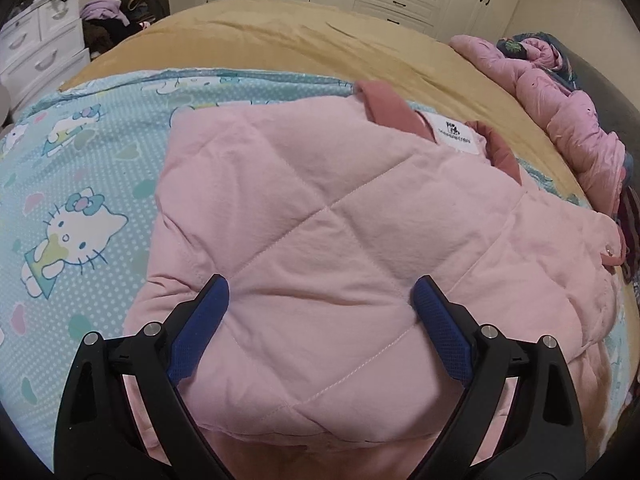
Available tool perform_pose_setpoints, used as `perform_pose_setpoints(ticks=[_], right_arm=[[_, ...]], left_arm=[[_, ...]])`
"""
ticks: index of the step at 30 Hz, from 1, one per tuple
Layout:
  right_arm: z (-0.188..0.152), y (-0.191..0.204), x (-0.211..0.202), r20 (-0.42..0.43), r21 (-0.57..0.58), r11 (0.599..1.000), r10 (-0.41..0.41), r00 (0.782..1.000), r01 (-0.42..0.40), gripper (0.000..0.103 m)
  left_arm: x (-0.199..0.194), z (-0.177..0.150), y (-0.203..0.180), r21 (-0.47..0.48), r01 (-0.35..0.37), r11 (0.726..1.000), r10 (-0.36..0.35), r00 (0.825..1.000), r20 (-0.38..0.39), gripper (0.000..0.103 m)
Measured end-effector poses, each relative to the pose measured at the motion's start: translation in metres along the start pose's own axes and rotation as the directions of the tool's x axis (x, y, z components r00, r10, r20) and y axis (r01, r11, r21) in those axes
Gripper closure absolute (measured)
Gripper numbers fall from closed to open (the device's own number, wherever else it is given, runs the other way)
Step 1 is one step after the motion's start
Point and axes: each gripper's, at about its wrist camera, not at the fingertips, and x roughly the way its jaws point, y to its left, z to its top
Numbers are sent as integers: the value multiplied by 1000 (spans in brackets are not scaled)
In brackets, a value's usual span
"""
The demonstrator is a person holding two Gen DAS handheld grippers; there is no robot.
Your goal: Fold large clothes
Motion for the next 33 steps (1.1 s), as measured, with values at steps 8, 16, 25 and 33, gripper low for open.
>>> perform_pose_setpoints(ticks=[8,16,25,33], right_arm=[[-14,63,31,-97,-144,987,55,994,-68,27],[-50,68,93,-283,-211,978,-58,957,-3,27],[-72,57,119,-287,-187,982,-65,956,11,24],[-55,48,85,-244,-42,998,28,970,-39,13]], left_arm=[[5,-6,6,-15,18,1000,-18,1000,9,15],[3,-3,5,-13,16,1000,-16,1000,7,15],[3,-1,2,-2,15,1000,-15,1000,9,16],[-9,2,6,-20,34,999,-34,999,19,16]])
